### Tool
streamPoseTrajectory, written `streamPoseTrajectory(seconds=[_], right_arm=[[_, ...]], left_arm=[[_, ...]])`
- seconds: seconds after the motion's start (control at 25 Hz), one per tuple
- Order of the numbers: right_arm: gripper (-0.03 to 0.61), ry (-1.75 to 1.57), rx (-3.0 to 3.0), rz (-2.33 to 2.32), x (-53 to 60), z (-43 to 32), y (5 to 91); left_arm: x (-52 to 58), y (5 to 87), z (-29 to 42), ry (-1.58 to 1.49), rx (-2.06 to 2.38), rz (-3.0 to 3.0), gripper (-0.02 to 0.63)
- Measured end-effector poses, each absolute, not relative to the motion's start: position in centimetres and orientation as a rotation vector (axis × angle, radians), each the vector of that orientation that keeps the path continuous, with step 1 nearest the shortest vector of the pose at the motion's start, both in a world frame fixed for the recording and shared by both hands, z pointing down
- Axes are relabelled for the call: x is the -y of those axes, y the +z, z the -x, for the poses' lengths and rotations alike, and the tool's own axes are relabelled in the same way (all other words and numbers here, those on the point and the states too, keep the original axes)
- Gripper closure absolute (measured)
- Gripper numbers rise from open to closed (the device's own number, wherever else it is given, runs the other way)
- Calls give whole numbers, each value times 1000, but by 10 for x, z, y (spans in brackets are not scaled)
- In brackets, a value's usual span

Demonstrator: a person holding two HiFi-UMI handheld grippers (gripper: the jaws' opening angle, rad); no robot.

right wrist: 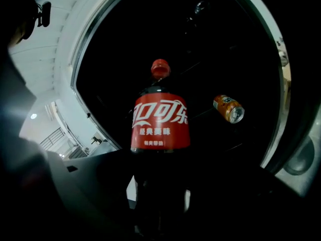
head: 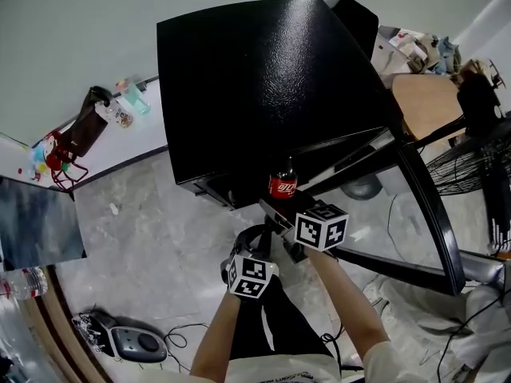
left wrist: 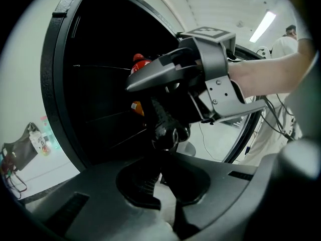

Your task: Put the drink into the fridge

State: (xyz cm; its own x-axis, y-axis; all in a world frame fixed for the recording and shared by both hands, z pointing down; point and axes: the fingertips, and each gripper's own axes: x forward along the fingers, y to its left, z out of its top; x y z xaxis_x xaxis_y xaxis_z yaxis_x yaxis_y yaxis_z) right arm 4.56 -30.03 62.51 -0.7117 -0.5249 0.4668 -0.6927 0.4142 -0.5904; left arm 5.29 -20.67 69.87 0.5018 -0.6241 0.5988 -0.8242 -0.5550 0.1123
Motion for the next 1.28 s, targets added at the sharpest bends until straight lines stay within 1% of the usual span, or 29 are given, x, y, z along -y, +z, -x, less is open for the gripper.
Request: streamPoseTrajectory(seconds=[0.52,0.68,0.96,1.28], right_arm=[[278,1467,2269,-1029,323,-30,694],[278,1503,2171,-994,324,-28,718],[278,1558,1995,-976,329,-30,751],[273,1560,1989,-972,341,-25,757]], left_arm=[[214,739,-42,679,1191,-2218,609],[214,755,-43,716,1158,-2185,608],[220,770,-46,687,1123,-2143,608],[231,779,-38,673,1143,-2089,609]])
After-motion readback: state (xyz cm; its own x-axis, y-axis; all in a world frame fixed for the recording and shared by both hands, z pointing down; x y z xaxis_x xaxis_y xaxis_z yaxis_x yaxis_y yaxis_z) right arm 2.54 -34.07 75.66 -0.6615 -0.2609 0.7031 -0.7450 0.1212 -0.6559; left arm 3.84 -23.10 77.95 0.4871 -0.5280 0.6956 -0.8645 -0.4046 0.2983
